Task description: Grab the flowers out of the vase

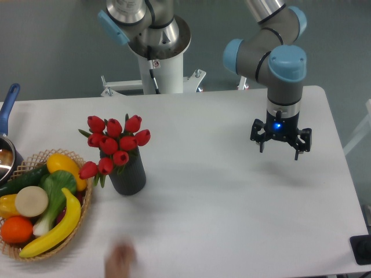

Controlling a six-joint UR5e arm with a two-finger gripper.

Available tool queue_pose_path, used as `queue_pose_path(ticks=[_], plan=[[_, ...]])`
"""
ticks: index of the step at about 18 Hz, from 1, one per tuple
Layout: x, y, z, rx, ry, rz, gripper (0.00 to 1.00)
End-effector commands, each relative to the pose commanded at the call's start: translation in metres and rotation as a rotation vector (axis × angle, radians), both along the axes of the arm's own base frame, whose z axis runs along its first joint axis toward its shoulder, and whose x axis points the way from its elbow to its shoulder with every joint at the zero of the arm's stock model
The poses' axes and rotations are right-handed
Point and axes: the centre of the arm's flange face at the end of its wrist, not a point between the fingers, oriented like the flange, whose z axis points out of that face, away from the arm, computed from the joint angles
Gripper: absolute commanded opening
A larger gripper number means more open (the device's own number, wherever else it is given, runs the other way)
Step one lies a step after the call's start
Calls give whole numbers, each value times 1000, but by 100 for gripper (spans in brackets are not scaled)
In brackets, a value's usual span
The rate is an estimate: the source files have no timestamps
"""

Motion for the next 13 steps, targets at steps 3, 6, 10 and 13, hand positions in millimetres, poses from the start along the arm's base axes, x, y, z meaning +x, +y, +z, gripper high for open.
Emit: queue_pose_path(ticks=[3, 6, 10, 13], plan=[[0, 0, 1, 2, 1, -2, 100], [2, 1, 2, 11, 4, -7, 100], [39, 20, 21, 118, -12, -68, 100], [60, 38, 45, 301, -49, -142, 100]])
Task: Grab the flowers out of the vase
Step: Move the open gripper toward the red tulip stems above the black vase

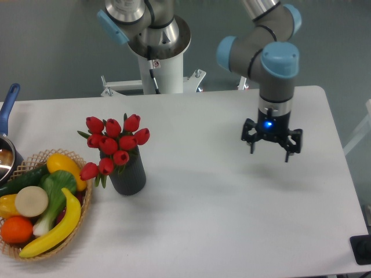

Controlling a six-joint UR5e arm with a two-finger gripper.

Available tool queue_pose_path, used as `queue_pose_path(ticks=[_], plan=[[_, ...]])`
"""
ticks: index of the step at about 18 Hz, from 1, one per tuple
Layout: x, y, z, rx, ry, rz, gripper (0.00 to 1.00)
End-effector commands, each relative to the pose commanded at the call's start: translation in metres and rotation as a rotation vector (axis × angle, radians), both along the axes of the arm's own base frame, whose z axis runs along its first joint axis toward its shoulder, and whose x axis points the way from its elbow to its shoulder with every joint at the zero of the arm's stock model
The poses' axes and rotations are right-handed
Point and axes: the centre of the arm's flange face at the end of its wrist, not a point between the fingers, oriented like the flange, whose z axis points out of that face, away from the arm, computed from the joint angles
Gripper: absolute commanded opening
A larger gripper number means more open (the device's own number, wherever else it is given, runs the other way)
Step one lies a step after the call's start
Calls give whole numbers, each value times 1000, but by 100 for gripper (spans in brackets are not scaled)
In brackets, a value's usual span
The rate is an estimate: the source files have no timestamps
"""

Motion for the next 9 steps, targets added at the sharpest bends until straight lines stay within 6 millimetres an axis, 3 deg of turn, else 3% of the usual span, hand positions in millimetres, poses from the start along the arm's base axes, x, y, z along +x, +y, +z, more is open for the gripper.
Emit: queue_pose_path(ticks=[3, 6, 8, 9], plan=[[19, 23, 15, 145, -40, -84, 100], [47, 52, 16, 243, -104, -177, 100], [68, 56, 8, 273, -144, -212, 100], [75, 57, 13, 292, -148, -223, 100]])
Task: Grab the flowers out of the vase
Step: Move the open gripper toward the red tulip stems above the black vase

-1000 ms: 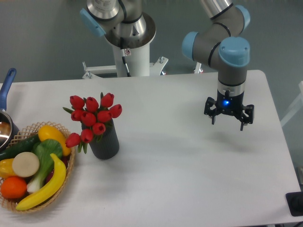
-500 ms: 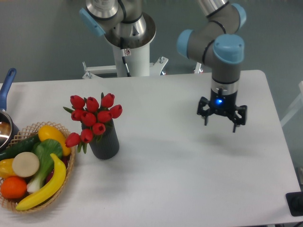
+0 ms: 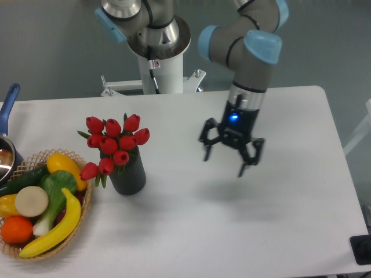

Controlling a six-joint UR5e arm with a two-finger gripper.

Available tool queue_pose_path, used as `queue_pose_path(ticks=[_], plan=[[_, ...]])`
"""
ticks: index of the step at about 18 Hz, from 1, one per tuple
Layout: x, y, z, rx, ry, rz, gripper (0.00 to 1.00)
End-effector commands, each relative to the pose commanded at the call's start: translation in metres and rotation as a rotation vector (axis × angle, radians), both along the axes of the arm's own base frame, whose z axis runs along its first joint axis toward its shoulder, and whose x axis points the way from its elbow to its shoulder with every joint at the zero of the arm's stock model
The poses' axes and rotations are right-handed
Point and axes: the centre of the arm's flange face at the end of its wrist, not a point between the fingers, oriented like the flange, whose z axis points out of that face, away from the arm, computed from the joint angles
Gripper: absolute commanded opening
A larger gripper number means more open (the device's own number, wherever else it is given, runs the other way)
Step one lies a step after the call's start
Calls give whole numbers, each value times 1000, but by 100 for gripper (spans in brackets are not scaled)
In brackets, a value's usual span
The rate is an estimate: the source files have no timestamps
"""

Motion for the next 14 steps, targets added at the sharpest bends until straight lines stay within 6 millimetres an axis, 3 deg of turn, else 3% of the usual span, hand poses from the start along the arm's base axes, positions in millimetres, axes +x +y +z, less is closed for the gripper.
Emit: queue_pose_path(ticks=[3, 9, 14], plan=[[22, -5, 9, 73, -39, -28, 100], [70, -24, 8, 163, -119, -61, 100], [93, -8, 1, 207, -189, -122, 100]])
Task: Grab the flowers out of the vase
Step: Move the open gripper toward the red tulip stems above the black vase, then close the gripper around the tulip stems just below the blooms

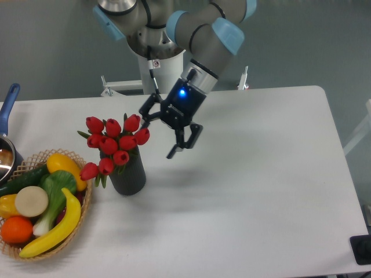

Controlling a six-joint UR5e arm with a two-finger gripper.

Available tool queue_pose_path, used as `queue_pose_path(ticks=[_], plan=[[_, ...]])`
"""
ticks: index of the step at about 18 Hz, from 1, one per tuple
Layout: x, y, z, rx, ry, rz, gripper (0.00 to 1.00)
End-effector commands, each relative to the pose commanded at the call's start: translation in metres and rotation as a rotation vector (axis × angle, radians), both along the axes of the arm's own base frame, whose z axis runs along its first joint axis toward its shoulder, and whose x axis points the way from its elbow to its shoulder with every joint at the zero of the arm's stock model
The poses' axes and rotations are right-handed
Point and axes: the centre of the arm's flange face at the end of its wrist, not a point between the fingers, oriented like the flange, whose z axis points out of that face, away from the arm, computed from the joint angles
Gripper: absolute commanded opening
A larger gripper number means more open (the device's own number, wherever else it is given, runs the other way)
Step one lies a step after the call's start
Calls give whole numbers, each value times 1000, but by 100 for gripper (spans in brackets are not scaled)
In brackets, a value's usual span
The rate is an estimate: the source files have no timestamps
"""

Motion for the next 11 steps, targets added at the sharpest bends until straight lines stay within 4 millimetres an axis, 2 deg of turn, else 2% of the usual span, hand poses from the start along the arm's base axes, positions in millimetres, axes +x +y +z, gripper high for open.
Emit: queue_pose_path(ticks=[2, 7, 11], plan=[[8, 9, -10, -12, -21, -27, 100], [26, 26, -19, -20, -41, -79, 100], [27, 31, -22, -22, -47, -88, 100]])
